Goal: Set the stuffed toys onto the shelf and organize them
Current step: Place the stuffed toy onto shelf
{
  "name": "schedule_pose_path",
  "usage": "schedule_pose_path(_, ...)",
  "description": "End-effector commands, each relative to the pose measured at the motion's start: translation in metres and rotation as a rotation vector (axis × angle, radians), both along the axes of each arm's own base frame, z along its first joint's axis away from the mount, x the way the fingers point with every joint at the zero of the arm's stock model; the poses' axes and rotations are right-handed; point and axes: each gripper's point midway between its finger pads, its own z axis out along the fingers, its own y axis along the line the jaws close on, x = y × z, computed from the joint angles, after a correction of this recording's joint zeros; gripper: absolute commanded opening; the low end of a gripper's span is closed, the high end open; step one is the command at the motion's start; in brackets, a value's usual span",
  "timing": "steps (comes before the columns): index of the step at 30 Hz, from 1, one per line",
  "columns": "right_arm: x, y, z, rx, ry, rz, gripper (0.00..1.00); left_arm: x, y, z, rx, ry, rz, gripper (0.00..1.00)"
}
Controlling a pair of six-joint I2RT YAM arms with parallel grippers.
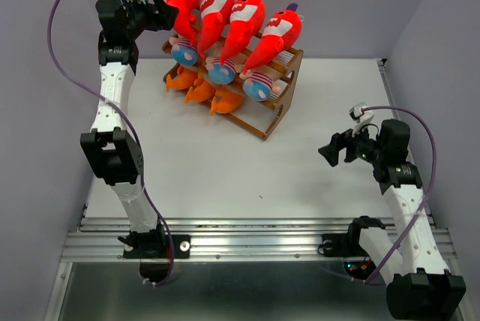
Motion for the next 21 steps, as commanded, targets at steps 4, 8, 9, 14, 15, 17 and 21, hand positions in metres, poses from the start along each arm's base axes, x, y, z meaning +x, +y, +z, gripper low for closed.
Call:
schedule_pose_path(4, 0.006, -0.002, 0.015, -0.017, -0.091, 0.002, 0.98, -0.001, 0.015, 0.017, -0.075, -0.027, 0.037, 0.88)
schedule_pose_path(8, 0.006, -0.002, 0.014, -0.018, -0.090, 0.003, 0.98, 0.009, 0.014, 0.003, -0.123, 0.012, 0.038, 0.88)
schedule_pose_path(9, 0.006, -0.002, 0.014, -0.017, -0.088, 0.004, 0.98, 0.013, 0.014, -0.002, -0.145, 0.027, 0.039, 0.88)
schedule_pose_path(14, 0.007, -0.002, 0.013, -0.018, -0.085, 0.005, 0.98, 0.022, 0.011, -0.010, -0.195, 0.040, 0.022, 0.92)
schedule_pose_path(15, 0.007, -0.002, 0.013, -0.018, -0.085, 0.005, 0.98, 0.023, 0.011, -0.011, -0.202, 0.041, 0.021, 0.92)
schedule_pose_path(17, 0.007, -0.002, 0.012, -0.019, -0.083, 0.005, 0.98, 0.029, 0.010, -0.018, -0.225, 0.056, 0.014, 0.92)
schedule_pose_path(21, 0.007, -0.002, 0.012, -0.019, -0.081, 0.004, 0.98, 0.038, 0.010, -0.028, -0.263, 0.077, 0.012, 0.92)
